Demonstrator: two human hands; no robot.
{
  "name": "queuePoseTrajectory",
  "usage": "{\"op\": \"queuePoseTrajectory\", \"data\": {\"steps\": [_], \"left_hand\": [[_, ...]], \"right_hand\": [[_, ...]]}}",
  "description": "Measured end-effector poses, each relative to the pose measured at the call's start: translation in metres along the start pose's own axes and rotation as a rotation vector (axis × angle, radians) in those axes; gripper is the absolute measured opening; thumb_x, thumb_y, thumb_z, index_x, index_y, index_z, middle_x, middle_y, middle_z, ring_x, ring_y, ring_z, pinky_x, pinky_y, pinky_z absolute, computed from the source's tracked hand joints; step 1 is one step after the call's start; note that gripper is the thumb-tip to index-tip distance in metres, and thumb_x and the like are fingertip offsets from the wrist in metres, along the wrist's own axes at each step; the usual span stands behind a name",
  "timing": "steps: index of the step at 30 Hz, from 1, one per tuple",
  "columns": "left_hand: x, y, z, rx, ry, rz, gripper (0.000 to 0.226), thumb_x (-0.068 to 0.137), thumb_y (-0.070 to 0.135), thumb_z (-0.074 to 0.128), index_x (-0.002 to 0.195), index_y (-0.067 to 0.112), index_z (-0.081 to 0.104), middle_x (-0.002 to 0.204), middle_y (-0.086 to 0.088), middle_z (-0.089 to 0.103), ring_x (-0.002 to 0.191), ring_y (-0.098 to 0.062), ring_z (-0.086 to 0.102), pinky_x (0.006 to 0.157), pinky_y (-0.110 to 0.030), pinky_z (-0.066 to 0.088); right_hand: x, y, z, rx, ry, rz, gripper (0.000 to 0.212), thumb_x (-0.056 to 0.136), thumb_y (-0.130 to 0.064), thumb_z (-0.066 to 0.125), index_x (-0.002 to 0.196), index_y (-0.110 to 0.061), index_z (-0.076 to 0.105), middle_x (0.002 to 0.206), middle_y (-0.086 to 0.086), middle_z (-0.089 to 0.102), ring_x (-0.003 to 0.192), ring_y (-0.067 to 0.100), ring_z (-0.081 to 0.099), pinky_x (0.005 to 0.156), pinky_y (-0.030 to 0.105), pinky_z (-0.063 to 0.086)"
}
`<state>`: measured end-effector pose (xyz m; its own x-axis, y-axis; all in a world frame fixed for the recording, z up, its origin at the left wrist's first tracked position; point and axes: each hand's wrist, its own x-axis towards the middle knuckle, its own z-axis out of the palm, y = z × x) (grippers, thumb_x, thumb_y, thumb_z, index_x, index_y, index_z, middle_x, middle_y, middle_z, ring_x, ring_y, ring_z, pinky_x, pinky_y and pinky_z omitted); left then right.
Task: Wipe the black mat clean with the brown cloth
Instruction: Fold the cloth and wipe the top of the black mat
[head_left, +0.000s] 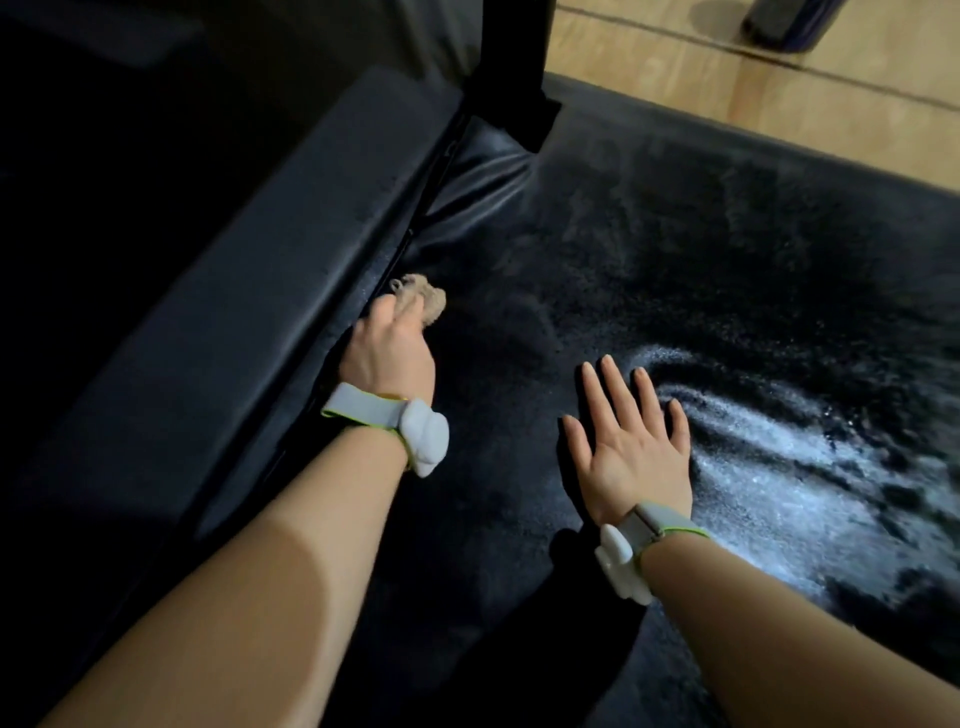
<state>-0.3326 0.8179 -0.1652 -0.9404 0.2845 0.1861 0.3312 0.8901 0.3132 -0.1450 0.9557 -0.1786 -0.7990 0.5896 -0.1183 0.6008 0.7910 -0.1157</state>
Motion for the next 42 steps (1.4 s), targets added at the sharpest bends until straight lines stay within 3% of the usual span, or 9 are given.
{"op": "queuePoseTrajectory", "data": {"steps": [2,8,17,19,23,27,32,38,42], "left_hand": [[-0.003,0.012,0.004,-0.117,0.012,-0.013,0.030,0.088,0.011,0.055,0.114,0.021,0.068,0.107,-0.013,0.063,0.080,-0.040,0.059,0.057,-0.041,0.044],[-0.077,0.071,0.008,-0.149,-0.114,0.564,0.037,0.082,0.027,0.040,0.100,0.035,0.072,0.087,0.006,0.066,0.064,-0.020,0.058,0.043,-0.025,0.036],[-0.030,-0.023,-0.013,-0.139,0.080,0.002,0.023,0.084,0.013,0.061,0.101,0.023,0.073,0.091,-0.010,0.067,0.075,-0.037,0.063,0.056,-0.039,0.051],[-0.053,0.006,-0.006,-0.200,-0.051,0.115,0.023,0.092,0.031,0.048,0.103,0.032,0.068,0.093,0.000,0.066,0.075,-0.033,0.062,0.056,-0.040,0.052],[-0.116,0.036,-0.001,-0.216,-0.058,0.578,0.036,0.090,0.020,0.041,0.108,0.032,0.070,0.099,0.007,0.069,0.059,-0.023,0.053,0.044,-0.028,0.045],[-0.112,0.036,-0.002,-0.143,0.099,0.577,0.036,0.084,0.018,0.044,0.100,0.031,0.074,0.096,0.007,0.070,0.054,-0.020,0.052,0.040,-0.023,0.037],[-0.114,0.039,0.003,-0.161,0.078,0.559,0.036,0.082,0.017,0.044,0.096,0.029,0.075,0.096,0.004,0.071,0.055,-0.023,0.054,0.041,-0.025,0.041],[-0.111,0.034,-0.007,-0.188,-0.011,0.575,0.040,0.077,0.026,0.039,0.094,0.028,0.075,0.093,0.004,0.071,0.058,-0.024,0.058,0.044,-0.025,0.049],[-0.080,-0.037,-0.024,-0.030,-0.035,0.536,0.041,0.082,0.019,0.040,0.107,0.037,0.067,0.096,0.003,0.067,0.066,-0.028,0.060,0.049,-0.032,0.049]], "right_hand": [[0.000,0.000,-0.001,0.005,-0.004,0.012,0.064,0.092,-0.062,0.007,0.152,-0.038,0.004,0.158,-0.021,-0.001,0.147,0.012,-0.004,0.118,0.044,0.002],[0.001,-0.003,0.000,0.006,-0.003,0.005,0.065,0.091,-0.056,0.002,0.152,-0.036,0.004,0.157,-0.022,-0.004,0.147,0.010,-0.002,0.118,0.042,0.004],[0.002,-0.001,-0.003,0.008,-0.011,0.015,0.057,0.099,-0.048,0.017,0.153,-0.035,0.004,0.158,-0.020,-0.004,0.147,0.011,-0.004,0.118,0.043,0.003],[0.002,0.000,-0.002,0.000,0.000,0.011,0.056,0.099,-0.048,0.015,0.153,-0.035,0.005,0.158,-0.020,-0.003,0.147,0.012,-0.003,0.118,0.043,0.004],[0.000,0.001,-0.001,-0.014,0.006,0.009,0.055,0.099,-0.046,0.012,0.153,-0.034,0.005,0.158,-0.020,-0.002,0.147,0.012,-0.001,0.118,0.044,0.006],[0.002,-0.001,-0.007,-0.046,-0.064,0.012,0.056,0.100,-0.045,0.012,0.153,-0.033,-0.001,0.158,-0.019,-0.008,0.147,0.012,-0.007,0.119,0.046,0.001],[-0.029,-0.030,-0.014,0.033,-0.045,0.108,0.061,0.100,-0.026,0.025,0.153,-0.020,-0.004,0.160,-0.006,-0.012,0.147,0.015,-0.012,0.117,0.045,-0.005],[-0.063,-0.059,0.015,0.210,0.057,0.152,0.060,0.102,-0.035,0.021,0.153,-0.012,-0.002,0.161,0.000,0.002,0.148,0.013,-0.001,0.120,0.036,0.002],[-0.064,-0.057,0.015,0.156,0.099,0.149,0.059,0.102,-0.032,0.023,0.153,-0.009,0.004,0.161,0.003,0.010,0.148,0.016,0.006,0.119,0.039,0.007]]}}
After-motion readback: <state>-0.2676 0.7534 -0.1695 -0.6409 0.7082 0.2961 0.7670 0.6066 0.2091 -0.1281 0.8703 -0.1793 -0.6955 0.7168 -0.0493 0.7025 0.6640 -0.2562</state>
